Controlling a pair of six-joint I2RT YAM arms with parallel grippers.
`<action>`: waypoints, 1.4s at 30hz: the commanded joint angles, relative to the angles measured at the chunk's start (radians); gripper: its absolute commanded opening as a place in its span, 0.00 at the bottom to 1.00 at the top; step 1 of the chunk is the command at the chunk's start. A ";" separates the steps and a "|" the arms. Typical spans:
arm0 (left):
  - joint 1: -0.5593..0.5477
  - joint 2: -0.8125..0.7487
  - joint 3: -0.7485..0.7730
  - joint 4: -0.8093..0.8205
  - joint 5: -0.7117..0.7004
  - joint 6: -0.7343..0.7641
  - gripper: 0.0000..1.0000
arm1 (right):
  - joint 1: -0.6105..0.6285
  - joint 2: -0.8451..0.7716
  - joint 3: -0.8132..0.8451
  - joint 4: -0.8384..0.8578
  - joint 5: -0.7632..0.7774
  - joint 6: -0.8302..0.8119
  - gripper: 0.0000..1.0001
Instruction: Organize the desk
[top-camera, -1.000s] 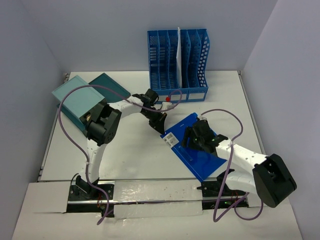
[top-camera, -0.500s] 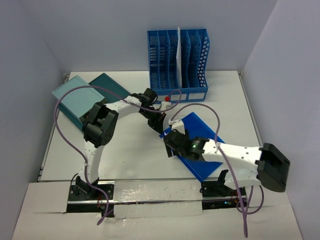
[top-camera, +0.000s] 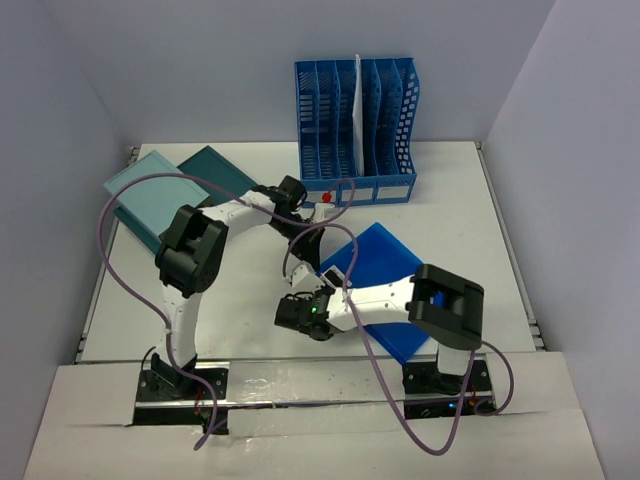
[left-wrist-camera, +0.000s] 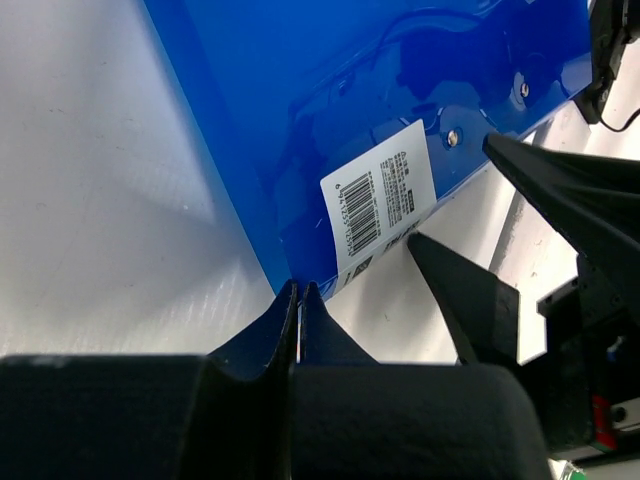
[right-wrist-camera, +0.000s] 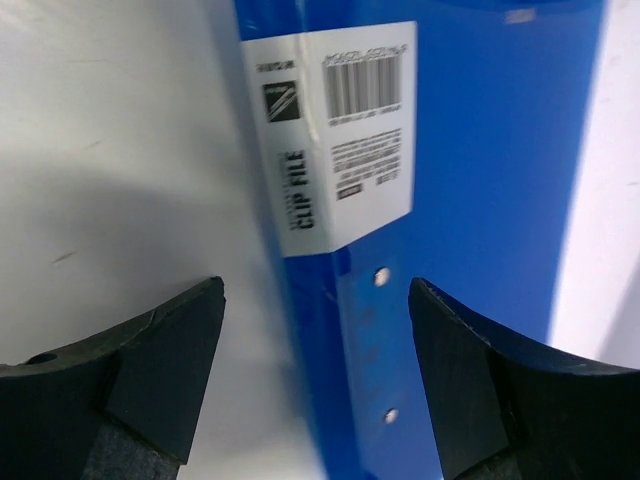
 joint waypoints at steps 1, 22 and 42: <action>-0.072 -0.044 -0.007 -0.148 0.255 0.006 0.00 | 0.002 0.070 0.068 -0.097 0.134 -0.038 0.82; -0.063 -0.103 0.006 -0.221 0.250 0.037 0.00 | -0.028 0.303 0.077 -0.148 0.265 -0.131 0.04; -0.076 -0.283 -0.069 0.020 -0.119 -0.117 0.57 | -0.004 0.163 0.084 -0.298 0.330 0.057 0.00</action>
